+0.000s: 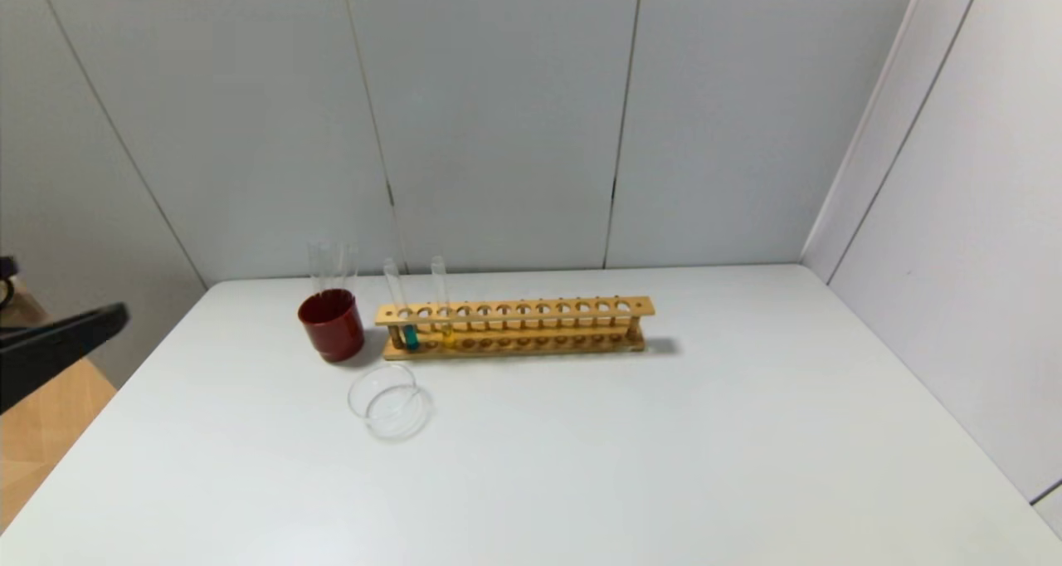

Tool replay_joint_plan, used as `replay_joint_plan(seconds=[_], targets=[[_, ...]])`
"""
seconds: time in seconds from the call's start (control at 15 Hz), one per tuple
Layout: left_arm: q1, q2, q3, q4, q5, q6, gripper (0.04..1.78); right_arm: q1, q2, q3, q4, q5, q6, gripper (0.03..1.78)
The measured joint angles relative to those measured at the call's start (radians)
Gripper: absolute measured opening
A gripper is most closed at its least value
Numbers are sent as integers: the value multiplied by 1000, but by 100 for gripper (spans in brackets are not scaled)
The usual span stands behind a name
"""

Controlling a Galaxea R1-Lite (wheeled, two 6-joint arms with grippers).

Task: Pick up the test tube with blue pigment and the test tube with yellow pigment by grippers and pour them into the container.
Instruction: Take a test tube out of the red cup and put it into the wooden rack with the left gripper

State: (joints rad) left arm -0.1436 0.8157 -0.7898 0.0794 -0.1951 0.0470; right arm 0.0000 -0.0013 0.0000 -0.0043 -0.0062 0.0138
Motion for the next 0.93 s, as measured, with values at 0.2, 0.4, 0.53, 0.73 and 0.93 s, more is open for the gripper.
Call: replay_joint_plan(seconds=[0.2,0.4,0.53,0.73,0.93], targets=[[-15,239,-24,-171,-107,-9,175,0,0,0,0,0,0,175],[-12,465,-30,-355,-149,-33,175,0,0,0,0,0,0,175],[-7,606,-33,-476,-157,-54,175,0,0,0,0,0,0,175],[0,796,-49,-636,-160,-63,175,0,0,0,0,0,0,175],[17,947,-82,-758,-158,-63,175,0,0,0,0,0,0,175]])
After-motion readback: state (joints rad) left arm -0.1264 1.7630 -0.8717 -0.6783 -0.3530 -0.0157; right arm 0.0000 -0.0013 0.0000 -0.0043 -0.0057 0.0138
